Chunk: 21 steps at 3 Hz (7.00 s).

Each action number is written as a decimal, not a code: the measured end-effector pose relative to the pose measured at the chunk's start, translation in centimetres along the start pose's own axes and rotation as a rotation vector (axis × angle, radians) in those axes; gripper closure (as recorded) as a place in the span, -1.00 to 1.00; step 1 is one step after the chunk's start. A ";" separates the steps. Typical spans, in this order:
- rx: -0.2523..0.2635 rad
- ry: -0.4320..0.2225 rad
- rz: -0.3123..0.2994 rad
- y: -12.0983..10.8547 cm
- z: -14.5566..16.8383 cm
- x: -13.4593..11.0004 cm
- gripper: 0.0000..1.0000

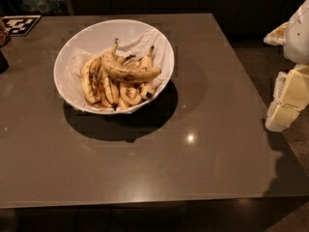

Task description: Pick banana from white bowl

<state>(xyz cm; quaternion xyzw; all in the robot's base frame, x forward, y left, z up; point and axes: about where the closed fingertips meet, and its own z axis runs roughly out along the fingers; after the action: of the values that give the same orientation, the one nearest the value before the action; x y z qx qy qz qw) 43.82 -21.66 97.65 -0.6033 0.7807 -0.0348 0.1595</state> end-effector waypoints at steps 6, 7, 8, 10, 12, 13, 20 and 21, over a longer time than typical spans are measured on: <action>-0.008 0.162 0.177 -0.5 3.3 -11.8 -1.00; 0.002 0.194 0.131 -1.0 4.7 -15.9 -1.00; -0.007 0.207 0.071 -1.6 7.1 -20.1 -1.00; -0.005 0.131 0.081 -2.8 7.7 -22.9 -1.00; -0.081 0.077 0.054 -3.3 7.9 -26.3 -0.86; -0.138 0.071 0.049 -3.0 9.1 -26.7 -0.86; -0.137 -0.069 0.073 -3.7 11.1 -27.0 1.00; -0.107 -0.146 0.050 -2.9 8.9 -25.7 1.00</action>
Offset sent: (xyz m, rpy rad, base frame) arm -0.0030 0.0148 -0.0110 -0.1045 0.0684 -0.2090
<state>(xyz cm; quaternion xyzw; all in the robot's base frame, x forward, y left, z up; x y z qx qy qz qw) 54.77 3.26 95.26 -0.5923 0.7825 0.0551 0.1842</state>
